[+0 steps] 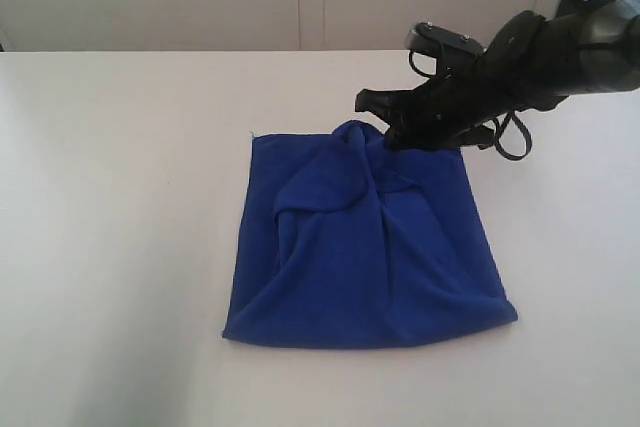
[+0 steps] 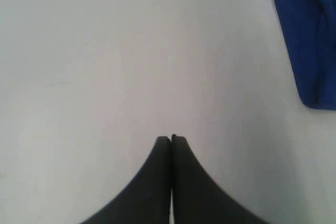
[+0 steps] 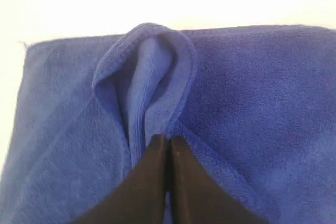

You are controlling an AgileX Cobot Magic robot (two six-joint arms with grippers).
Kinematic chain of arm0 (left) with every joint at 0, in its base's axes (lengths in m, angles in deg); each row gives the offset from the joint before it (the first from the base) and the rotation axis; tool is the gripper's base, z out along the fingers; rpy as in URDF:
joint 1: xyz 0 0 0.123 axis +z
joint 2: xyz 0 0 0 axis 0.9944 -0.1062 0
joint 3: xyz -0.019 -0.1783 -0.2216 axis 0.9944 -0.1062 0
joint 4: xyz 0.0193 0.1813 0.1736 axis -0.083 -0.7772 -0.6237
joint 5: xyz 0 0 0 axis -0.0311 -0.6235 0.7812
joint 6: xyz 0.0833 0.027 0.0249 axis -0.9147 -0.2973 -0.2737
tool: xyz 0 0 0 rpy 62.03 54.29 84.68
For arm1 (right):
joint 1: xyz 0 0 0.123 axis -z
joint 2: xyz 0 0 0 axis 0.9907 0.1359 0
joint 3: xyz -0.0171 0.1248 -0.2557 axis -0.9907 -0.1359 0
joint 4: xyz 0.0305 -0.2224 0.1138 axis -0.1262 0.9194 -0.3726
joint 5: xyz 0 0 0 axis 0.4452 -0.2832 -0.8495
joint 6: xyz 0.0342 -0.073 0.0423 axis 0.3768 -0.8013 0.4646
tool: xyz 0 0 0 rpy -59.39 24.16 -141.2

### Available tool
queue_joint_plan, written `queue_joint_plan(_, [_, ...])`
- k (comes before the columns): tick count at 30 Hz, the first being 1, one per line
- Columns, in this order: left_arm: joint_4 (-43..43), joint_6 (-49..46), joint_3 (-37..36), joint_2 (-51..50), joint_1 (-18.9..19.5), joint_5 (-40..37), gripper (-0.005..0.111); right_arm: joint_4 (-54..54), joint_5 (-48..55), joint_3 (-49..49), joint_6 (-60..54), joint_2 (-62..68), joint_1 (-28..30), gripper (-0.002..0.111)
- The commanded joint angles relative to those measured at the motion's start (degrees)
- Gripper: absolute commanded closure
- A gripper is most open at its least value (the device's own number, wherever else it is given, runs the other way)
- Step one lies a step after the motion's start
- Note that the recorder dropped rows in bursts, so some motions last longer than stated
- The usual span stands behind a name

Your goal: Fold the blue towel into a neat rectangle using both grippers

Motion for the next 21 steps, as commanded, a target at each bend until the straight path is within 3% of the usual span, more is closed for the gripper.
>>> queue_joint_plan(1, [0.4,0.2,-0.3,0.4,0.2,-0.4,0.107,1.3,0.9,-0.2,-10.0,-0.4,-0.2,0.108])
queue_joint_plan(4, [0.4,0.2,-0.3,0.4,0.2,-0.4,0.107,1.3,1.9,-0.2,-19.7,-0.4,-0.2,0.108])
queue_joint_plan(21, [0.7,0.4,-0.3,0.4,0.2,3.9,0.107,1.3,5.8,-0.2,-19.3,-0.4,-0.2,0.108])
